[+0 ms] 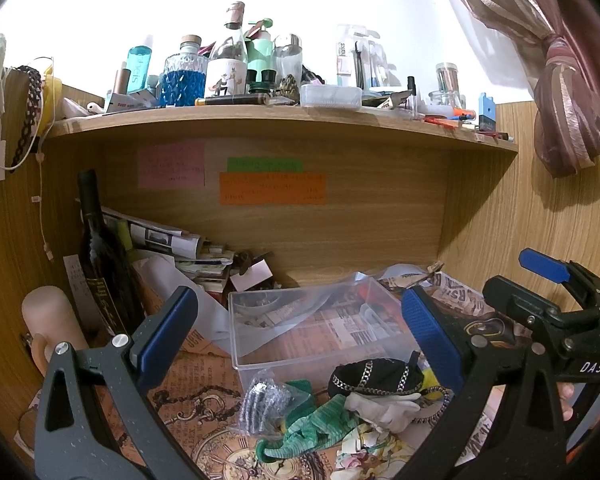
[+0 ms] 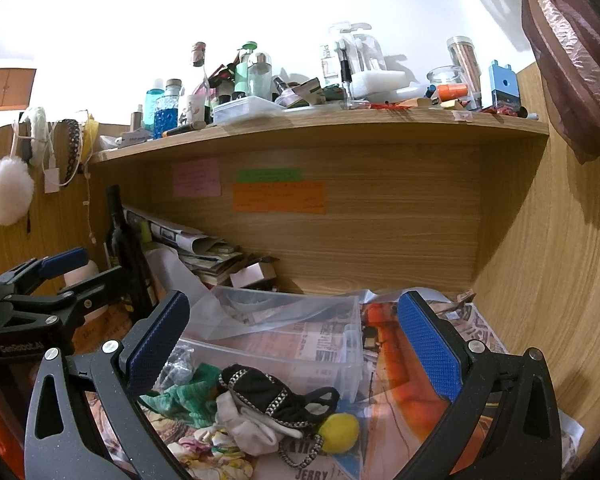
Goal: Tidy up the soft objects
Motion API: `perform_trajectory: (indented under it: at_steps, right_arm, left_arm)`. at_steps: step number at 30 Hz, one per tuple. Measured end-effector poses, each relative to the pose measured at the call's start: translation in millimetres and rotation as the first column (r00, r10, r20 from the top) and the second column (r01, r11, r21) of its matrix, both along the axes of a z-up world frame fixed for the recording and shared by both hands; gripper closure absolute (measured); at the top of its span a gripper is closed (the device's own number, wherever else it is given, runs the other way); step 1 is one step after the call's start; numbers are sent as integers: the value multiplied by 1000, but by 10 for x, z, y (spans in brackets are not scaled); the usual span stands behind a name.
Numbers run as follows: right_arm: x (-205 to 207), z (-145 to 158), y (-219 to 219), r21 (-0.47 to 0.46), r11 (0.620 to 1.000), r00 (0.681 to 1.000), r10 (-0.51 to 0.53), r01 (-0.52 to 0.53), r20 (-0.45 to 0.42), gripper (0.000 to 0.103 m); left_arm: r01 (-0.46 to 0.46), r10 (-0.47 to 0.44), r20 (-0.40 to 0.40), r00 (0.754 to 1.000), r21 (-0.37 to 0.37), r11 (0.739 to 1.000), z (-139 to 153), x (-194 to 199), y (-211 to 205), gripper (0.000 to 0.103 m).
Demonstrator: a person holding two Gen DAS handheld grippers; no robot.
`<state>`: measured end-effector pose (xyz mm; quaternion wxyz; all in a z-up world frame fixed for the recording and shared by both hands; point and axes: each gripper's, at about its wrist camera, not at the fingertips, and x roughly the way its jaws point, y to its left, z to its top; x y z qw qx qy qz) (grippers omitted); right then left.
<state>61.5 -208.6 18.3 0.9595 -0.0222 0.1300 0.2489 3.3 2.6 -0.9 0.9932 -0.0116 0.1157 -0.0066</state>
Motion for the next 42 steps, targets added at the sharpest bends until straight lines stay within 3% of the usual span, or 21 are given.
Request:
perform_trajectory:
  at_steps: [11,22,27,31,34,38,42]
  right_arm:
    - [214,-262,17,-31,999,993,5,-9,-116,0]
    - [518,-711,48,-64,996,953,37,-59,-300,2]
    - [654,-855,137,-58,992,926,81,-109,-368,14]
    - [715,-911,242,-59,987,913,113,-148,-391,19]
    - [749,-961,335,-75,981,905,133,-177,-405,24]
    - [816,-1043,419,-87,975,884,145,-204,-444,42]
    - [848,-1088,435,-87,974,875,148,-210,-461,56]
  left_arm:
    - [13,-15,-122,992,-14,1000,-298,187,122,0]
    - [-30,20,-320,947,-27,999,-833,500,376,0]
    - [-50,29,-355,934,-50,997,-961,612,494,0]
    - [-47,17,-400,916,-65,997,-1063,722,559,15]
    - [-30,-8,-432,902,-81,996,-1151,788,581,16]
    - [7,-57,-463,884,-108,994,-1248,847,579,16]
    - [30,-91,-486,869,-131,991,-1325,890,572,26]
